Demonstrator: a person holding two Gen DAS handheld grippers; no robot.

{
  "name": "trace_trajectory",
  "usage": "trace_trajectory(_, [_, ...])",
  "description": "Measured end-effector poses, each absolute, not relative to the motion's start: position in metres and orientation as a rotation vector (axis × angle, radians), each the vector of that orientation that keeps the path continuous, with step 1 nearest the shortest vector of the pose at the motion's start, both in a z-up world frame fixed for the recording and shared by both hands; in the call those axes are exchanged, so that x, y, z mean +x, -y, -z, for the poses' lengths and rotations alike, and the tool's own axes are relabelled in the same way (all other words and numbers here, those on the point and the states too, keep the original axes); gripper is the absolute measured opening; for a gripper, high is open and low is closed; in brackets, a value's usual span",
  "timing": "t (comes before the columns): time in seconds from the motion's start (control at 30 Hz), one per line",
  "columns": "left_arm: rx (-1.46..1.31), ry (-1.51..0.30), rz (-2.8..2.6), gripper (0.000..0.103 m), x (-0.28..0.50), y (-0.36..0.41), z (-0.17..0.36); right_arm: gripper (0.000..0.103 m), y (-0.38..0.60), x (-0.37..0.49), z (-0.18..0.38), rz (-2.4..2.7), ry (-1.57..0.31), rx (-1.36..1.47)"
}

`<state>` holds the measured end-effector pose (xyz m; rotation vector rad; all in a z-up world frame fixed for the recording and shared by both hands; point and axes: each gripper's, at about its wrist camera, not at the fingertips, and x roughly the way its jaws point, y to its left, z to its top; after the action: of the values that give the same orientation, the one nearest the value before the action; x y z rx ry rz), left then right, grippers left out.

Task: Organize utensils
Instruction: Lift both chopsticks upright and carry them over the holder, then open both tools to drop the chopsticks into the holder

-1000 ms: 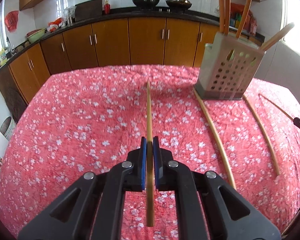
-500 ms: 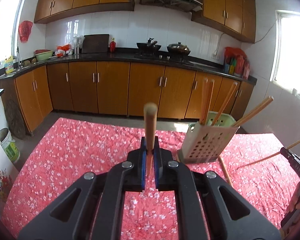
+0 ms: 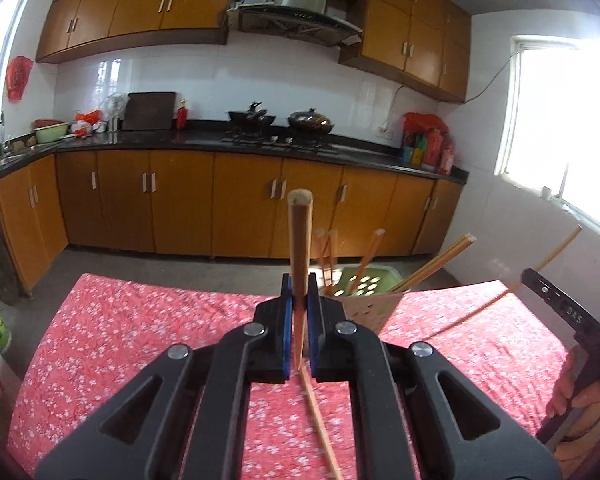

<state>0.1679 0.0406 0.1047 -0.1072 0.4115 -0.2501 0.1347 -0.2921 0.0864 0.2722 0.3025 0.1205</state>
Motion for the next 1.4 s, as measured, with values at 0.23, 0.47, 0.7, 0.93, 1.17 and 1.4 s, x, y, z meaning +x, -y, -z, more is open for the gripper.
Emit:
trace_trajectory(0.23, [-0.152, -0.283, 0.318, 0.007, 0.171, -0.004, -0.146, 0.007, 0.272, 0.143, -0.127, -0.189, -0.185, 0.263])
trace_trajectory(0.47, [-0.132, -0.239, 0.277, 0.007, 0.206, 0.03, -0.161, 0.007, 0.261, 0.175, -0.132, -0.18, -0.173, 0.226])
trace_trajectory(0.7, [-0.108, -0.319, 0.243, 0.007, 0.242, 0.038, -0.135, 0.007, 0.248, 0.214, -0.11, -0.181, -0.27, 0.204])
trace_trajectory(0.93, [-0.118, -0.375, 0.237, 0.008, 0.264, 0.031, -0.119, 0.015, 0.244, 0.222, -0.098, -0.179, -0.318, 0.194])
trace_trajectory(1.17, [-0.142, -0.355, 0.219, 0.009, 0.254, 0.014, -0.126, 0.03, 0.257, 0.206, -0.108, -0.151, -0.274, 0.215])
trace_trajectory(1.4, [-0.152, -0.339, 0.155, 0.019, 0.214, -0.021, -0.122, 0.03, 0.283, 0.17, -0.1, -0.08, -0.294, 0.212])
